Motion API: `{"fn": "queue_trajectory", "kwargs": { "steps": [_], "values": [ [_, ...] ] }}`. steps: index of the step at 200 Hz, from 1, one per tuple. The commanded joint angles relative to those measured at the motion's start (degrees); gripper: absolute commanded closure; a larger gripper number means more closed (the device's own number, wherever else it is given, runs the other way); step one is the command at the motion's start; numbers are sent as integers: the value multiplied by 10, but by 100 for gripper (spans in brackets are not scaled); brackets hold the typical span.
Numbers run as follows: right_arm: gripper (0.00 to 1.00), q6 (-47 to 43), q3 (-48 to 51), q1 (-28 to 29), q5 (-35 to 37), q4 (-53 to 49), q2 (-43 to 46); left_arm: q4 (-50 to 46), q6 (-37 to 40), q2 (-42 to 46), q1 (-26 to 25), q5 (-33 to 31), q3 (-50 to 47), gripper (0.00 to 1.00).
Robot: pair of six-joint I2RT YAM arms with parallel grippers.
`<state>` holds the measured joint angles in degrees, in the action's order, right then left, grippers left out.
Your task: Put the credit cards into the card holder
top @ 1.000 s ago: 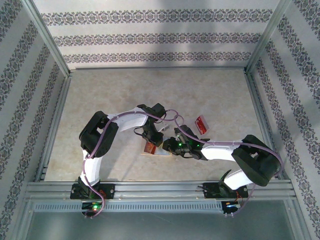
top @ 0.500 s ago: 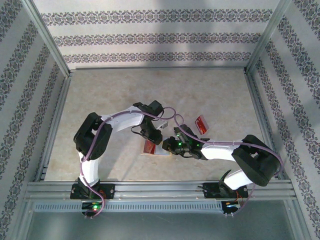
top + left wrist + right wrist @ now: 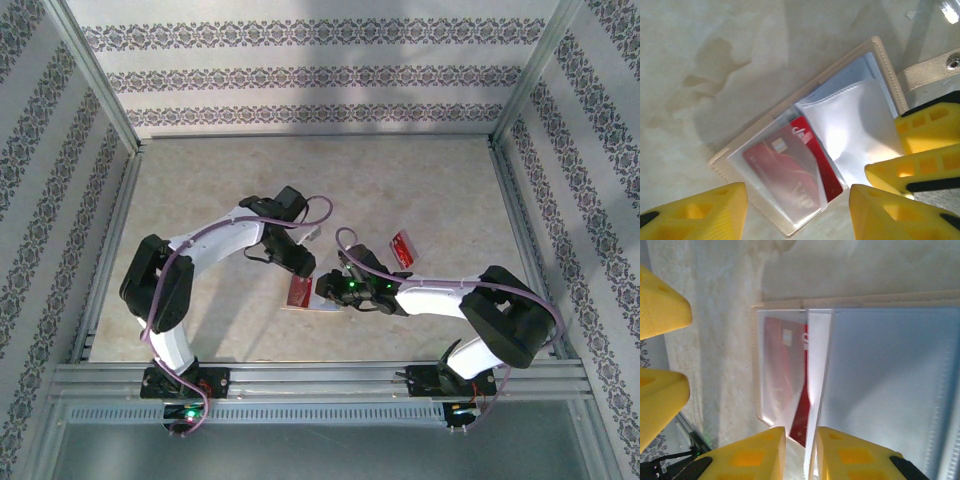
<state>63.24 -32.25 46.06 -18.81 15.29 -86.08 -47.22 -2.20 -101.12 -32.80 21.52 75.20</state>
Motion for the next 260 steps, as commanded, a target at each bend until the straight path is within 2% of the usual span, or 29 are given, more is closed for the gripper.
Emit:
{"fn": "queue_trajectory", "kwargs": {
  "steps": [1, 60, 149, 194, 227, 260],
  "values": [
    [75, -6, -25, 9, -5, -15, -6, 5, 11, 27, 24, -21, -14, 39],
    [70, -1, -60, 20, -20, 15, -67, 12, 16, 48, 65, -26, -21, 36],
    [64, -4, -124, 39, -45, 26, -150, 22, 21, 55, 80, -27, -38, 35],
    [62, -3, -127, 42, -46, 26, -169, 19, 17, 42, 79, -6, -37, 44],
    [62, -4, -134, 46, -46, 19, -158, 20, 11, 39, 80, 0, -40, 47],
    [61, -32, -149, 43, -34, -42, -117, 23, 12, 38, 79, 3, -43, 45]
  ]
}}
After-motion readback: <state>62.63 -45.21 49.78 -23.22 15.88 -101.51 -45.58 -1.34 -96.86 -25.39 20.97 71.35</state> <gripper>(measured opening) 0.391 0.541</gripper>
